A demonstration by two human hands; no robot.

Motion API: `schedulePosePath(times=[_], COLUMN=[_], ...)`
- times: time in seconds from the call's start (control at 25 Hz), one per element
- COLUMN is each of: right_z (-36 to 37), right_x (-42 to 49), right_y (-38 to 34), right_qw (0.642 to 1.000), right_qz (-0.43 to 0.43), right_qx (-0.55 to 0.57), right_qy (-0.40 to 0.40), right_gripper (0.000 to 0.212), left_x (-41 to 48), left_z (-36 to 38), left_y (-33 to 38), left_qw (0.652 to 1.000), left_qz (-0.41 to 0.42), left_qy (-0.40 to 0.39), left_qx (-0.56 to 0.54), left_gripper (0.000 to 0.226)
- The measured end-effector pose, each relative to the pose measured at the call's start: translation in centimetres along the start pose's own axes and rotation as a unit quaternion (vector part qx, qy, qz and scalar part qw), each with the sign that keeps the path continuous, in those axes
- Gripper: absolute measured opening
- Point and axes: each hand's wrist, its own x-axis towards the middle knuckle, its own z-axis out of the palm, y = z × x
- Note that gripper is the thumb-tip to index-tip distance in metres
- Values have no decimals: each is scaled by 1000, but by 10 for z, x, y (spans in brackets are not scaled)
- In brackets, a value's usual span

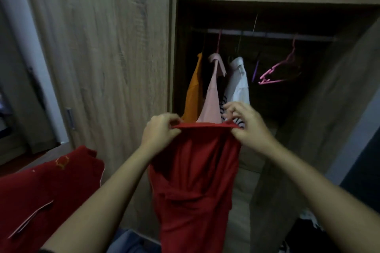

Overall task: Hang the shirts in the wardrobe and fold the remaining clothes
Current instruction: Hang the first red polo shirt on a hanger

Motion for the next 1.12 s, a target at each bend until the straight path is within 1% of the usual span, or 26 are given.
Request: schedulePosePath(times=[0.04, 0.08, 0.12, 0.16, 0.24, 0.28, 0.32, 0.36, 0.4, 0.44, 0.48, 0.52, 0.56, 0.6, 0.64, 0.68, 0.72, 0.76, 0.8, 0.84, 0.88, 0.92, 0.96, 1.0, 1.08, 1.12], right_z=[-19, -38, -53, -64, -75, -70, -63, -56, -51, -53, -61, -74, -89, -102, -111, -117, -121, -125, -129, -135, -142, -148, -151, -152, -148, -147], right_x=[6, 9, 9, 5, -11, -24, -38, -53, -65, -70, -68, -60, -51, -43, -38, -38, -41, -46, -52, -55, -56, -55, -53, -53, -57, -61], right_y=[-3, -3, 1, 6, 23, 33, 44, 53, 58, 58, 53, 48, 43, 36, 31, 30, 31, 35, 41, 45, 47, 48, 48, 46, 45, 46], right_qw=[1000, 1000, 998, 992, 957, 930, 904, 886, 880, 887, 901, 911, 915, 914, 912, 914, 918, 923, 927, 932, 939, 948, 954, 956, 954, 952], right_qz=[-5, 4, 18, 26, 44, 55, 71, 87, 101, 110, 112, 115, 109, 97, 87, 81, 80, 88, 102, 115, 117, 106, 83, 60, 48, 58], right_qx=[-7, -23, -61, -125, -285, -356, -406, -429, -426, -406, -383, -375, -382, -395, -398, -395, -387, -374, -355, -335, -313, -296, -288, -286, -297, -299], right_qy=[-6, -11, -14, -21, -45, -74, -113, -154, -185, -190, -169, -128, -68, -7, 37, 47, 23, -18, -60, -84, -76, -41, 3, 28, 0, -15], right_gripper=[51, 51, 52, 53, 42, 35, 33, 35, 37, 38, 36, 34, 31, 29, 28, 28, 29, 29, 29, 29, 28, 27, 25, 26, 31, 34], left_x=[-11, -24, -32, -29, -8, 1, 4, 5, 4, 5, 7, 11, 17, 22, 22, 20, 17, 16, 16, 20, 25, 29, 32, 34, 33, 32], left_z=[8, 12, 10, 4, -10, -19, -25, -26, -24, -22, -23, -27, -32, -38, -43, -43, -42, -40, -40, -42, -44, -45, -45, -42, -29, -22], left_y=[-15, -27, -33, -35, -28, -20, -11, -4, 0, 1, 5, 11, 19, 28, 37, 43, 47, 49, 48, 46, 46, 47, 49, 51, 57, 59], left_qw=[999, 996, 991, 985, 976, 975, 978, 981, 982, 982, 983, 984, 983, 979, 972, 963, 958, 958, 962, 967, 971, 972, 972, 974, 977, 974], left_qz=[-10, -22, -42, -65, -91, -94, -97, -98, -100, -104, -108, -100, -80, -43, 1, 45, 80, 105, 117, 112, 93, 71, 56, 51, 58, 63], left_qy=[-45, -88, -106, -91, -31, -25, -44, -77, -108, -124, -119, -94, -68, -67, -96, -143, -188, -218, -226, -219, -201, -176, -149, -131, -130, -127], left_qx=[0, -23, -76, -128, -194, -199, -181, -151, -120, -97, -92, -110, -149, -190, -216, -223, -202, -153, -98, -72, -93, -141, -174, -177, -161, -178], left_gripper=[24, 36, 50, 60, 61, 56, 51, 46, 41, 38, 37, 38, 40, 42, 42, 38, 30, 23, 17, 14, 13, 15, 21, 29, 40, 41])
